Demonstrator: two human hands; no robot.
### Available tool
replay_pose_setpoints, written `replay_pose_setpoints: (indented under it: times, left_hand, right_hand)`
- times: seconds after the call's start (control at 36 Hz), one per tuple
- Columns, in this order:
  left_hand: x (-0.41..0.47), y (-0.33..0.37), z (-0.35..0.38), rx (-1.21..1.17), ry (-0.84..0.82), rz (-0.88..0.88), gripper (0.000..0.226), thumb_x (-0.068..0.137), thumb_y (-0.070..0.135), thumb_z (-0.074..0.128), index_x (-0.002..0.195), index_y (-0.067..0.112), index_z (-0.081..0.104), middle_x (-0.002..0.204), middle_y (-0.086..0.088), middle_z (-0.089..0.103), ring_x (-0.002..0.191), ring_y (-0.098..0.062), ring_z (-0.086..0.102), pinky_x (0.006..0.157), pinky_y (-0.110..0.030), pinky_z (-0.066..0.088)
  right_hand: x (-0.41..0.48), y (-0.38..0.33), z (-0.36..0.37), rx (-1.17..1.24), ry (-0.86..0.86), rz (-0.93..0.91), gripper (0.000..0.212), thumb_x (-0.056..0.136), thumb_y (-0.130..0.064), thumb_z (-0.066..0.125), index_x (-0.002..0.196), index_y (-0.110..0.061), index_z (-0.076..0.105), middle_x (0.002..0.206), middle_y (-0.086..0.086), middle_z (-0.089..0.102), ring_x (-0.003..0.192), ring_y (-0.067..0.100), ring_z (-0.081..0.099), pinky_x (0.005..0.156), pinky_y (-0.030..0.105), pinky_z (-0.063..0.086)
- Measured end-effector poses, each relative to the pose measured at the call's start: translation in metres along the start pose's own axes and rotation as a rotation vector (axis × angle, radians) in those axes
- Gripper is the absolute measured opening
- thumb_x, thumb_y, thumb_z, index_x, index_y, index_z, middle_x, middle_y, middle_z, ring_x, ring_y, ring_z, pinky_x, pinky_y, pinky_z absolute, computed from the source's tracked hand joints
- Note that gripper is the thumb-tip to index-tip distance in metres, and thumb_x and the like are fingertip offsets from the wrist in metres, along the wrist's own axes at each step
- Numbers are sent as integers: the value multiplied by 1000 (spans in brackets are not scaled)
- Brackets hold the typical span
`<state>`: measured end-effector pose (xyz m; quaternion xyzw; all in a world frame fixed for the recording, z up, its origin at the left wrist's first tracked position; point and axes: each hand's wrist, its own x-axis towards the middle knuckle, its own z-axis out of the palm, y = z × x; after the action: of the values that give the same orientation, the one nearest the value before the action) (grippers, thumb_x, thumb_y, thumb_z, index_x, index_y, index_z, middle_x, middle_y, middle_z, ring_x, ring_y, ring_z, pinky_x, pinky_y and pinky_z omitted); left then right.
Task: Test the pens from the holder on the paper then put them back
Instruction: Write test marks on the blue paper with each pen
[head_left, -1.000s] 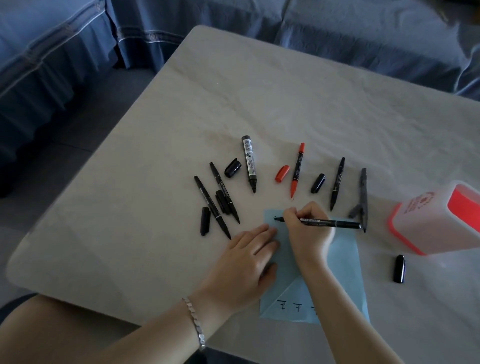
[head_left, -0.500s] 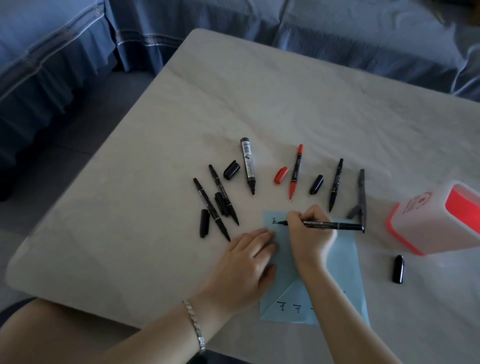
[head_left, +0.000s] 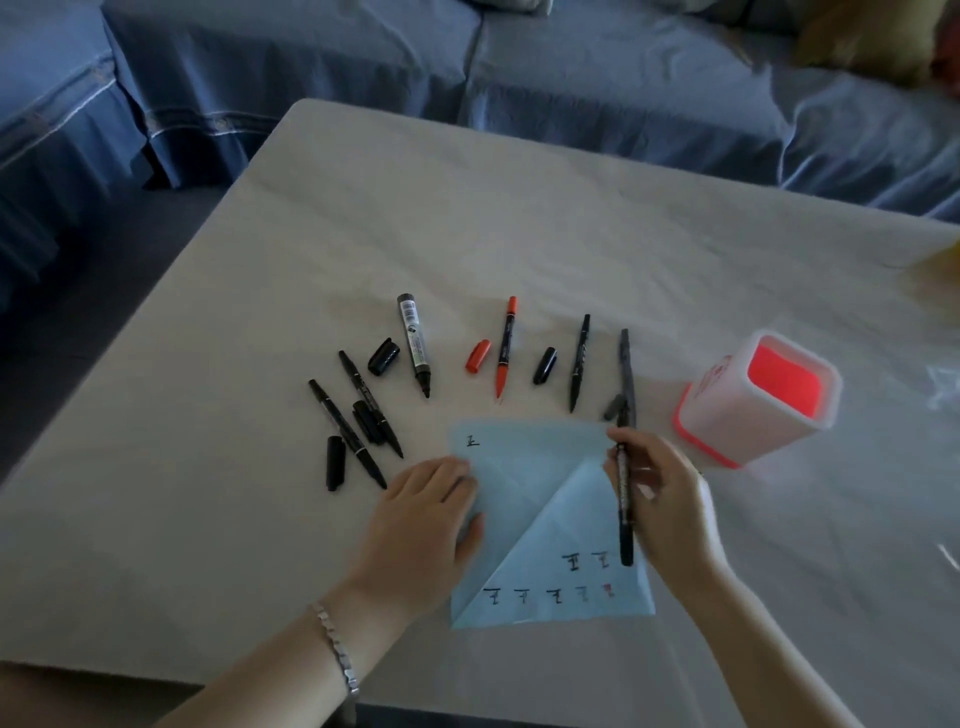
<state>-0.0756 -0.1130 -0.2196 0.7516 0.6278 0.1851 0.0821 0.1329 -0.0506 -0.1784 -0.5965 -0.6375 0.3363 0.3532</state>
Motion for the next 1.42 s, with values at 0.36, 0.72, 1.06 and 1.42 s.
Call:
replay_pose_setpoints:
  times: [0.36,0.72,1.06,1.42]
  left_hand:
    - [-2,21,1,132,-135,-106,61,91,53,25,113,13,65,116,-6,64,114,-17,42,97,-32,27]
    - [-2,21,1,81,-98,-105,73,93,56,10,112,12,65,116,-7,62,112,-18,41,96,-33,26]
    - [-2,18,8,22,-24,-83,52,80,47,43,112,12,65,115,-6,62,111,-16,43,97,-31,28]
    - [-6,15,13,-17,1,-56,50,79,48,45,115,17,60,116,-5,62,111,-16,45,98,-33,38]
  right_hand:
    - [1,15,-61,-366,-76,126,32,86,-4,55,116,-12,63,111,6,56,88,21,58,78,19,44]
    - [6,16,-47,-745,-145,175,23,90,-19,49,104,-10,64,111,7,52,93,29,53,76,33,48]
    - [90,-28,-22,-504,-96,213,23,88,-8,45,98,2,64,91,19,63,83,35,59,65,30,44]
    - [122,-19,-9,-716,-148,455,26,87,-2,46,109,2,58,117,19,61,110,33,58,84,33,47]
